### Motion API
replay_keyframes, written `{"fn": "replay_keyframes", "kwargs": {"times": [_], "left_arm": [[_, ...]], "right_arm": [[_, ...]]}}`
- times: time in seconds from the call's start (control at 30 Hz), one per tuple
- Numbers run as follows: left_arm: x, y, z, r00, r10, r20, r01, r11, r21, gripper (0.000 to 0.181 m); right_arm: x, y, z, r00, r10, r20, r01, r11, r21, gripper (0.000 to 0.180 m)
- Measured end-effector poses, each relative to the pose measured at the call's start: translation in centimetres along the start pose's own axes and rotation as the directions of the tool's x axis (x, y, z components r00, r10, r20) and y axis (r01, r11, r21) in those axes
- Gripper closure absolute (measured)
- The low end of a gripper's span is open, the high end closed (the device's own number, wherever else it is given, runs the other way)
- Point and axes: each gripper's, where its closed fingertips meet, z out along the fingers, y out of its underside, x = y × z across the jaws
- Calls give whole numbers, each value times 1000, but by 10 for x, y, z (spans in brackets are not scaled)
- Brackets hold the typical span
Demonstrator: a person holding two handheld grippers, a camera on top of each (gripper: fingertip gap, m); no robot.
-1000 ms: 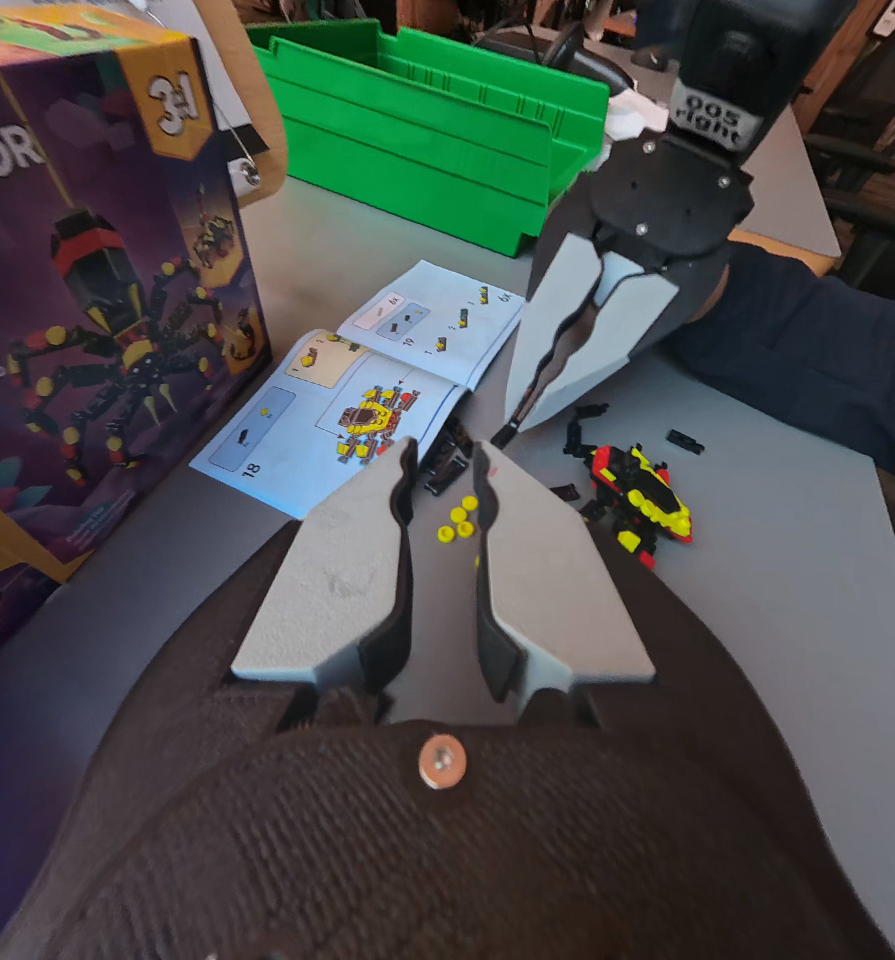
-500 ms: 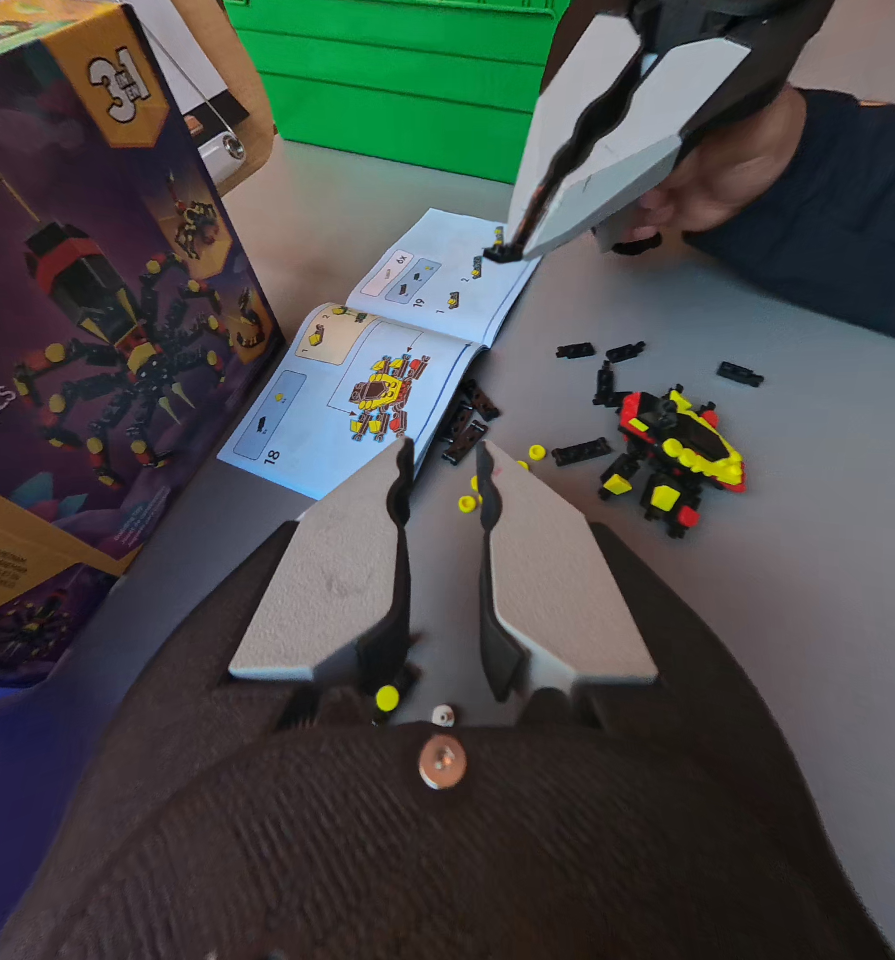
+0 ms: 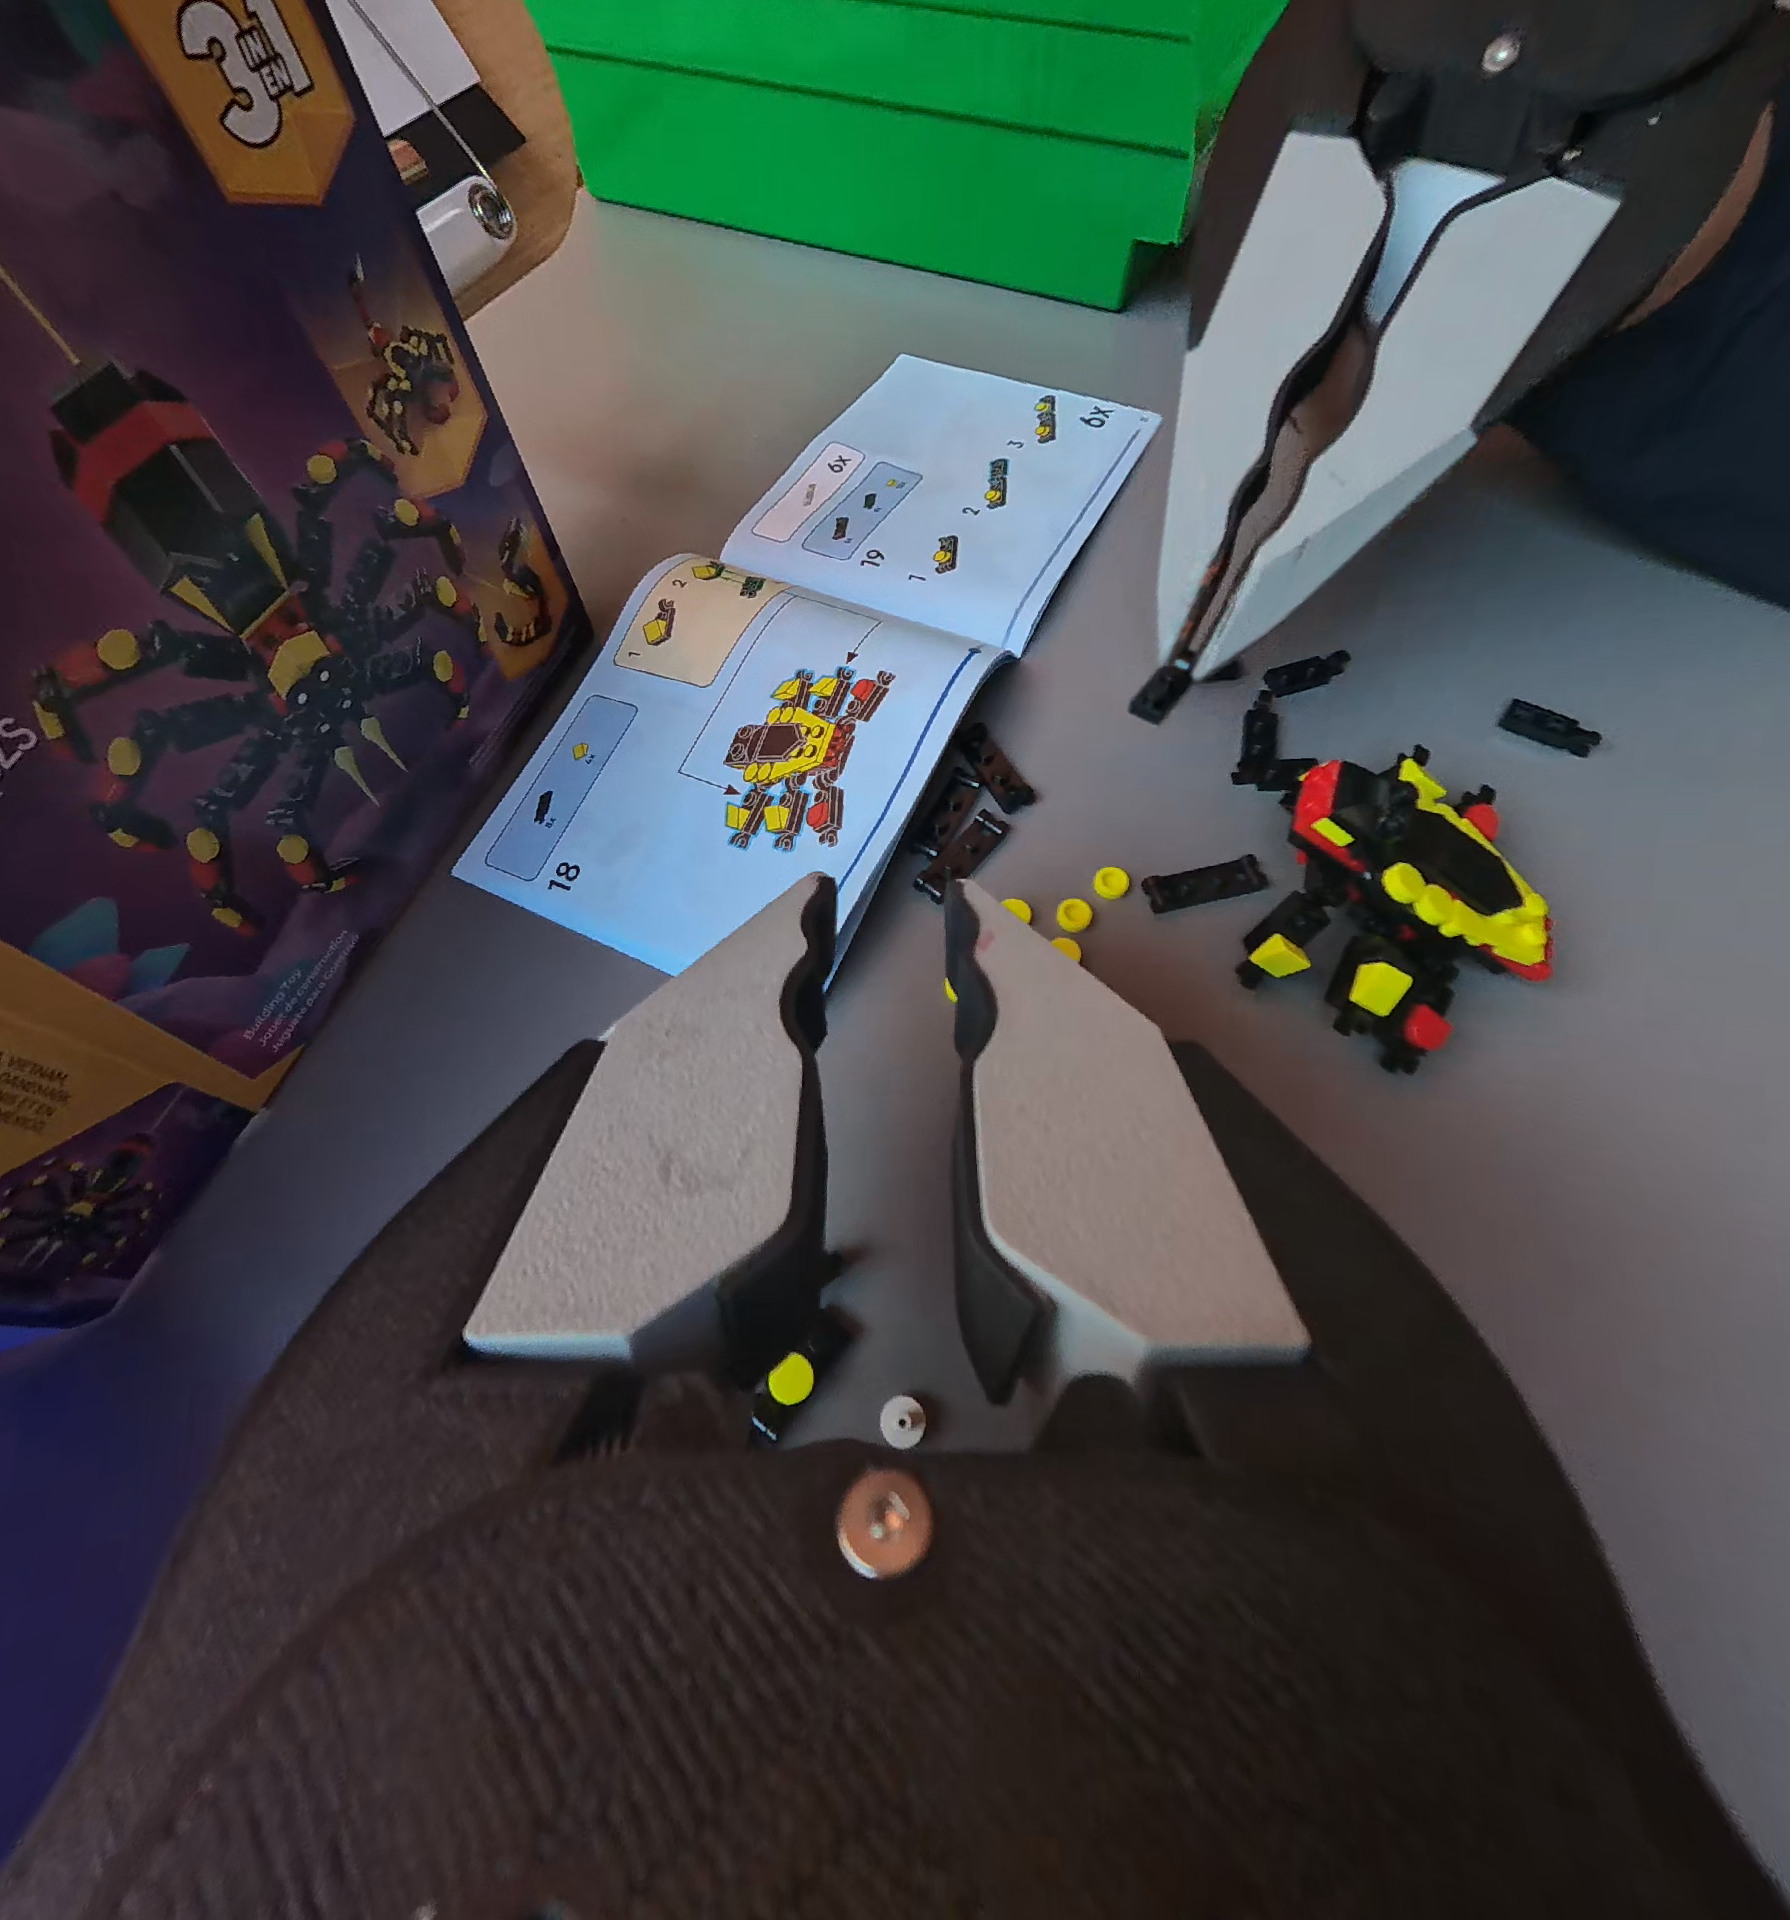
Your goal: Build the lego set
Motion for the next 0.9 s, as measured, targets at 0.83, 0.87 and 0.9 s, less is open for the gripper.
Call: {"fn": "replay_keyframes", "kwargs": {"times": [0.83, 0.87, 0.9], "left_arm": [[1, 2, 1, 1000, 3, 2, -3, 1000, -15, 164], [1, 2, 2, 1000, 4, 2, -4, 1000, -17, 164], [1, 2, 2, 1000, 6, 2, -6, 1000, -18, 164]], "right_arm": [[14, 3, 20, 994, -34, -107, 30, 999, -41, 165], [16, 1, 23, 993, -32, -117, 28, 999, -34, 165], [19, 0, 25, 990, -32, -134, 27, 999, -40, 165]]}}
